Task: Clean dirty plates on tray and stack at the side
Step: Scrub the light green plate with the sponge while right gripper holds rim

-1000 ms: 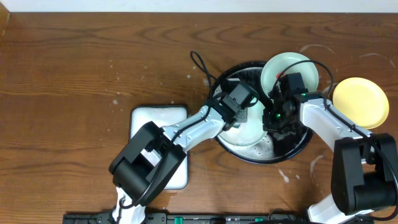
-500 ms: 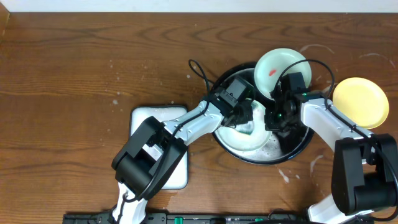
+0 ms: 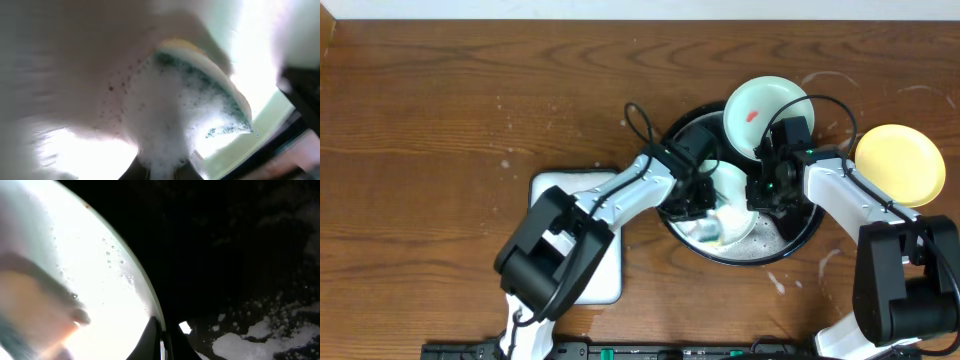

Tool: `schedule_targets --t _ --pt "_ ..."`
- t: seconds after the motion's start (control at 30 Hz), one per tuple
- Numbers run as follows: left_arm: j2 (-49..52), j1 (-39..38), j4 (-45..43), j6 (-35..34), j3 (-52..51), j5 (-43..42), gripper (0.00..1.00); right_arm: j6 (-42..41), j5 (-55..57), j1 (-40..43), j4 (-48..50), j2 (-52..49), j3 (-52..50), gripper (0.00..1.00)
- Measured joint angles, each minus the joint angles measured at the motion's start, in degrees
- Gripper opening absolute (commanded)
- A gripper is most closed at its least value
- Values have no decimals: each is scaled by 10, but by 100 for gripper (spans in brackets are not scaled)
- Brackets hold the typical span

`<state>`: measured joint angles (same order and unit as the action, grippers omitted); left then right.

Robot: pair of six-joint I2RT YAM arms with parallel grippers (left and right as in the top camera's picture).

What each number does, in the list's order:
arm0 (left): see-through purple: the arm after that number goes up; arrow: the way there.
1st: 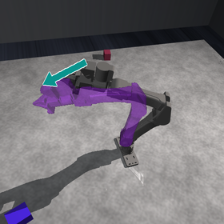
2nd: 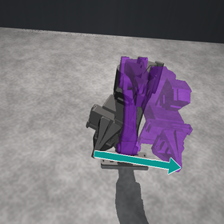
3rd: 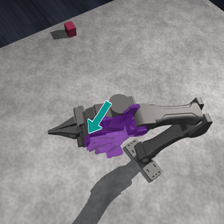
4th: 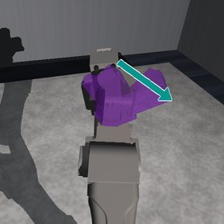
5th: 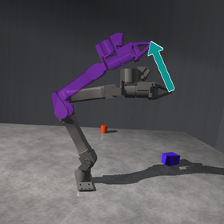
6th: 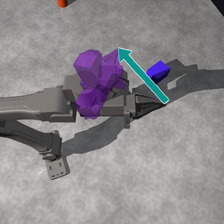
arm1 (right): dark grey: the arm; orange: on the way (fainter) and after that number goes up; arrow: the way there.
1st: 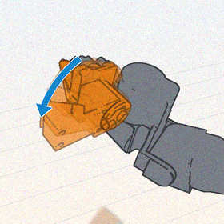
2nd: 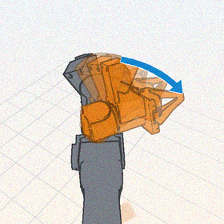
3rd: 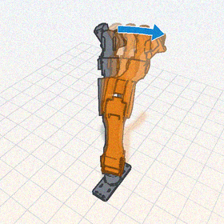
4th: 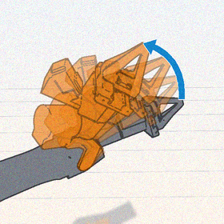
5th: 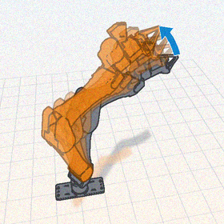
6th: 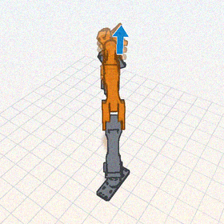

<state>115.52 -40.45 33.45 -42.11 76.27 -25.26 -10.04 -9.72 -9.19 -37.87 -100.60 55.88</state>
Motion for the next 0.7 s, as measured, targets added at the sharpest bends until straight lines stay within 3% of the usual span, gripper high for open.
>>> schedule_targets --t 0.17,0.37,0.57,0.7 --pt "-22 3 16 19 -2 163 8 0 -16 -1 -2 0 -1 1" --pt "-22 -14 -45 49 -12 275 8 0 -33 -4 2 -2 -1 1" --pt "-22 -15 -103 62 -22 299 8 0 -34 -4 5 -2 -1 1" --pt "-16 -8 -159 63 -26 255 8 0 -32 -4 7 -2 -1 1"
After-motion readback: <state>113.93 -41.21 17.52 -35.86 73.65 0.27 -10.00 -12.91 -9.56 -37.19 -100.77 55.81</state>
